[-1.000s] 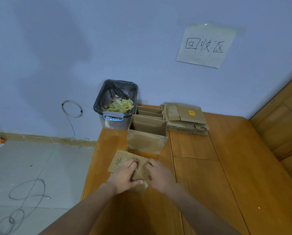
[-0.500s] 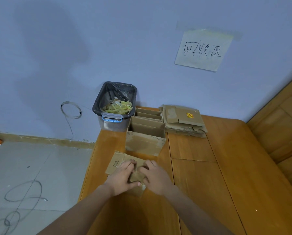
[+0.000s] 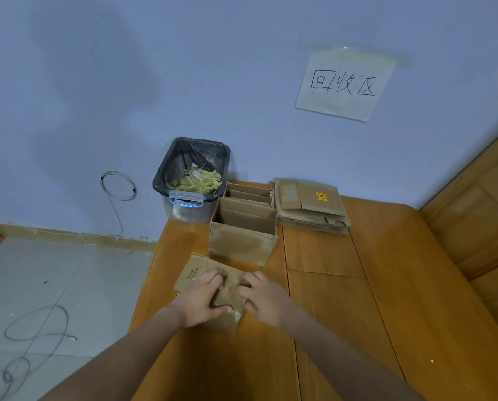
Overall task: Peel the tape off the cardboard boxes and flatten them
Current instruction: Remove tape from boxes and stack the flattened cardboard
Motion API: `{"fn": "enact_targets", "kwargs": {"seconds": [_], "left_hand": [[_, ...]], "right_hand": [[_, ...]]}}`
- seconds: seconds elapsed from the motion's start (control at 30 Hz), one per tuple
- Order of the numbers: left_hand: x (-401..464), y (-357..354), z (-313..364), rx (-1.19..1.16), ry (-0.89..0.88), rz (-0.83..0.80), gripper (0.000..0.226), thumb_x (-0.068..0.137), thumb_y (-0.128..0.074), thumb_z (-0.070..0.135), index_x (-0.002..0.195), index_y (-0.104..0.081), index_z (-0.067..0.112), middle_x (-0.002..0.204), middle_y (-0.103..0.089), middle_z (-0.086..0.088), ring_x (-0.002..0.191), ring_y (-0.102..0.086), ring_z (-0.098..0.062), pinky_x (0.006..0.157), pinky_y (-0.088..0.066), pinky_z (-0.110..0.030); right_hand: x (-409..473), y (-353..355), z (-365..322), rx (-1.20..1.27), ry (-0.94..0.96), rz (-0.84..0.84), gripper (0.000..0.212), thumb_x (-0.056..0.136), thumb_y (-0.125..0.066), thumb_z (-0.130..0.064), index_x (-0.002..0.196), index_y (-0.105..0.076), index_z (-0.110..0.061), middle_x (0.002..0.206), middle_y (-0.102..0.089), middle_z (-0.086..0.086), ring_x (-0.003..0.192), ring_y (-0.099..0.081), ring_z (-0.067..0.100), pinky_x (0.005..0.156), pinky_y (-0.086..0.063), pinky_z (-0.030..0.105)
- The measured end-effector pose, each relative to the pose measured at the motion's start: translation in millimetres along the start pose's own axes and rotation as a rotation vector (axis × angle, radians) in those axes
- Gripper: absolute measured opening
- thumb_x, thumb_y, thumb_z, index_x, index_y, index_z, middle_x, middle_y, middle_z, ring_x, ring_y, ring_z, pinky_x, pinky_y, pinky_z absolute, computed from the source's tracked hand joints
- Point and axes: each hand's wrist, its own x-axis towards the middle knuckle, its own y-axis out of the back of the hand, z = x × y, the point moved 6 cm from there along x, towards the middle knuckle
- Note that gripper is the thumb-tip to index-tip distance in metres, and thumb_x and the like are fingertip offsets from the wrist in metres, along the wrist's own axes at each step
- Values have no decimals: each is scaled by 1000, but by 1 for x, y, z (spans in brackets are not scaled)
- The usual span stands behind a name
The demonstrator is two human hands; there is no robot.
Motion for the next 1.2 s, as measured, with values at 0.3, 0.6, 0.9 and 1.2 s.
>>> {"fn": "enact_targets", "kwargs": {"seconds": [0.3, 0.6, 0.9, 1.2], "left_hand": [[0, 1, 1, 18, -14, 19, 45, 87, -59, 53, 106, -47, 14, 143, -36, 1, 132, -32, -13, 111, -27, -24], [6, 0, 1, 65, 29, -11, 60, 85, -54, 56, 126, -43, 13, 144, -35, 0, 133, -30, -16, 113, -24, -27], [13, 0, 1, 144, 30, -39, 73, 76, -41, 64, 131, -38, 17, 142, -33, 3, 125, -31, -12, 107, -20, -21], [16, 0, 8, 103, 112, -130, 72, 80, -54, 58, 137, -34, 18, 144, -30, 2, 127, -29, -16, 103, -23, -25]], "right_hand": [[11, 3, 4, -6, 33, -71, 33, 94, -44, -26, 125, -52, -26, 120, -43, 1, 103, -37, 19, 59, -34, 28], [13, 7, 2, -1, -8, -47, 31, 93, -43, -31, 123, -51, -26, 116, -44, 2, 99, -39, 20, 60, -42, 30], [16, 9, -3, 4, -47, -57, 38, 95, -43, -31, 133, -43, -29, 121, -43, 6, 104, -39, 25, 65, -45, 33], [16, 11, -10, -2, -96, -71, 31, 97, -44, -31, 127, -49, -27, 128, -42, 7, 109, -39, 29, 75, -51, 40]]}}
